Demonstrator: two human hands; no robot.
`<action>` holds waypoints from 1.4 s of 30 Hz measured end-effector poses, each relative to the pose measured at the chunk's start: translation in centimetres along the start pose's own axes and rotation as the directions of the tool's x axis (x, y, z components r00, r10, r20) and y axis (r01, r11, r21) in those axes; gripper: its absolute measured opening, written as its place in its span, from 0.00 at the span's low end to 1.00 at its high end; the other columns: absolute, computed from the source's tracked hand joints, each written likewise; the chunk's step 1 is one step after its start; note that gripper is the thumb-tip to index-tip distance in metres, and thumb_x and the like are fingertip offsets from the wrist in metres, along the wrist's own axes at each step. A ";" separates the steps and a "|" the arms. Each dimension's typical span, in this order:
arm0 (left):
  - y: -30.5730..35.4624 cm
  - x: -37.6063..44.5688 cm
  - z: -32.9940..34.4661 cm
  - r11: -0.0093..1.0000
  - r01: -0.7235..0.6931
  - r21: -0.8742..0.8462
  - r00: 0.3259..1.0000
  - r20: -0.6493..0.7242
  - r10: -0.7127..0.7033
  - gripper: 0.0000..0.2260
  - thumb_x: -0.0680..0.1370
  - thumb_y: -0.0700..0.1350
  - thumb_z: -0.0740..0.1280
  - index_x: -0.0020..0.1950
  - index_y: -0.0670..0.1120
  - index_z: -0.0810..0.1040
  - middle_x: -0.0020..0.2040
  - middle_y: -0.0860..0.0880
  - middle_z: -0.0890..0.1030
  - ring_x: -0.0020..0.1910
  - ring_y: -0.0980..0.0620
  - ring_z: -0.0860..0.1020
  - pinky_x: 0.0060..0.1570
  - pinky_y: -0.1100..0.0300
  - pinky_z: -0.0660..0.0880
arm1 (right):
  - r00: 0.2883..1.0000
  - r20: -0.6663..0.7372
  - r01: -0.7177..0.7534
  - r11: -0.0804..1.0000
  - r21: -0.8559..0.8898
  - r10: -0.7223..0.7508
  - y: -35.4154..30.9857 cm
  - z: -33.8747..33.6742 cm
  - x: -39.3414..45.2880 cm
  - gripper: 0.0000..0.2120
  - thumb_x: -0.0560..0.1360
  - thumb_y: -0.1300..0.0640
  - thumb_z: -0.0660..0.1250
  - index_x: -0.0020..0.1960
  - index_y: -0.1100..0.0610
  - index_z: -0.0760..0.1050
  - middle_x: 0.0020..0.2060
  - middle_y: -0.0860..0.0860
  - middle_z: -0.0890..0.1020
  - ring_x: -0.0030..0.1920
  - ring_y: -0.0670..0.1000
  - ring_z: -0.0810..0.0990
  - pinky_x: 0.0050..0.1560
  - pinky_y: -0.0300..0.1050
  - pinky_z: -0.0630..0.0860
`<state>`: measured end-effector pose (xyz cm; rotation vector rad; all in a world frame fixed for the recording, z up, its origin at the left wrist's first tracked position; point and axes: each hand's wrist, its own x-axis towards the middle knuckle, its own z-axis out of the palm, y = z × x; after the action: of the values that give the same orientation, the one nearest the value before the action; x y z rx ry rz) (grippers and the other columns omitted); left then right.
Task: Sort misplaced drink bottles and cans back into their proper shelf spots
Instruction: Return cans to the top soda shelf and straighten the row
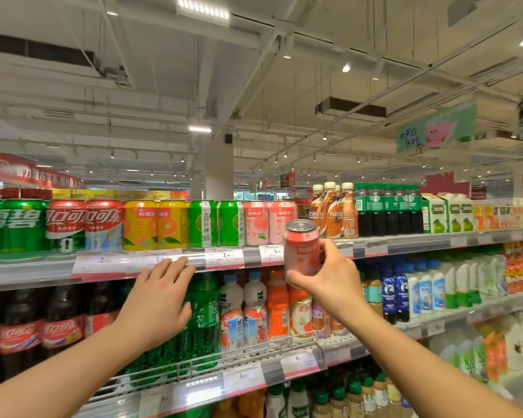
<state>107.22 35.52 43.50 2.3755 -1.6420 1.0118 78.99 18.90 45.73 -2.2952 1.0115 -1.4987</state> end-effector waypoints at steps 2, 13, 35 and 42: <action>0.1 0.0 0.7 0.999 -0.003 0.035 0.999 -0.033 0.004 0.33 0.67 0.56 0.75 0.70 0.46 0.77 0.68 0.43 0.78 0.65 0.39 0.77 0.58 0.40 0.78 | 0.999 -0.010 -0.034 0.999 -0.024 0.034 1.2 -0.4 1.5 0.30 0.63 0.34 0.77 0.58 0.45 0.70 0.47 0.42 0.83 0.47 0.48 0.83 0.48 0.52 0.83; -0.6 2.0 1.0 0.995 -0.012 -0.099 0.963 -0.268 -0.015 0.25 0.72 0.53 0.59 0.65 0.44 0.79 0.61 0.45 0.80 0.58 0.42 0.77 0.58 0.42 0.75 | 0.982 -0.105 -0.155 0.988 0.021 0.156 4.4 -1.5 10.6 0.34 0.64 0.42 0.80 0.66 0.51 0.74 0.53 0.48 0.83 0.52 0.51 0.81 0.53 0.46 0.77; -0.6 2.5 3.8 0.999 -0.037 -0.030 0.927 -0.375 0.023 0.28 0.70 0.55 0.64 0.66 0.42 0.79 0.60 0.43 0.79 0.60 0.38 0.74 0.63 0.39 0.72 | 0.944 0.243 -0.221 0.975 -0.035 0.223 5.4 3.6 18.5 0.17 0.68 0.49 0.83 0.51 0.54 0.82 0.45 0.49 0.87 0.47 0.49 0.85 0.44 0.45 0.78; -0.4 2.5 3.9 0.998 -0.050 -0.033 0.899 -0.438 0.030 0.26 0.70 0.54 0.63 0.63 0.41 0.80 0.57 0.42 0.79 0.57 0.38 0.74 0.58 0.42 0.72 | 0.881 0.427 -0.222 0.975 -0.010 0.205 4.3 1.2 19.1 0.12 0.74 0.60 0.73 0.57 0.58 0.81 0.54 0.54 0.85 0.55 0.54 0.82 0.49 0.46 0.74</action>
<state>109.86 32.02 41.99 1.9023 -1.5240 1.3773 82.84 3.07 56.73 -2.2510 1.0485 -0.8665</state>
